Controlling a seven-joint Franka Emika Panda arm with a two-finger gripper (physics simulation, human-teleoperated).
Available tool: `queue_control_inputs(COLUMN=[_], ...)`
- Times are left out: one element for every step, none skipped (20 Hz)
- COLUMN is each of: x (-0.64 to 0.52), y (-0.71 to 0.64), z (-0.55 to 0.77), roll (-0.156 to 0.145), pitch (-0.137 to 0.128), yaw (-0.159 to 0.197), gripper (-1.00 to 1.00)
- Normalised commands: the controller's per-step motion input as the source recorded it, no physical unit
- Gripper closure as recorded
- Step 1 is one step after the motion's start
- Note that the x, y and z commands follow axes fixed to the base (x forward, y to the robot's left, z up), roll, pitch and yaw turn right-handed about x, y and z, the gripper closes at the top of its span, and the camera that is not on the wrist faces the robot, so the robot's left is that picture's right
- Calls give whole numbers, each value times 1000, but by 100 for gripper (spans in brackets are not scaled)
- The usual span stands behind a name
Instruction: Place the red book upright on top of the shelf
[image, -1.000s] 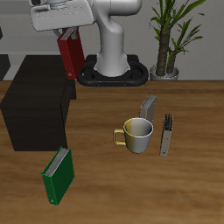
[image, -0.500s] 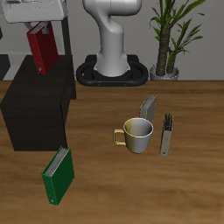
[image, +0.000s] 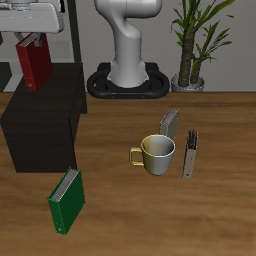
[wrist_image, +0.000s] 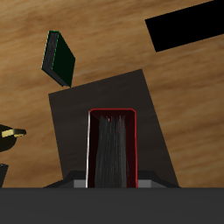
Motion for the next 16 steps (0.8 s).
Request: queue_control_inputs(x=[152,138,116,70,42,46,80,67,139,24,-71,59,41,-15,-9,-17], y=[-41,62,-43,6,-15,3,-164,5,-209,44,171,42,3,202,92,178], z=[-336,-352,-273,-226,-159,-143,-218,-128,-322,7,-43,-64,-1,-9,26,52], roll=[13,18,-9,-15,-12,-4,-95,-88,-157,0,53,-26,0,26,-33,12], pitch=[42,39,30,5,3,-24,53,-4,78,0,-21,21,0,-4,15,15], yaw=[-58,16,-40,-2,-4,45,-39,60,-46,0,67,-26,0,67,-23,24], gripper=[100,100,100,100,100,100,100,100,-100,-100,-100,-100,-100,-100,-100,-100])
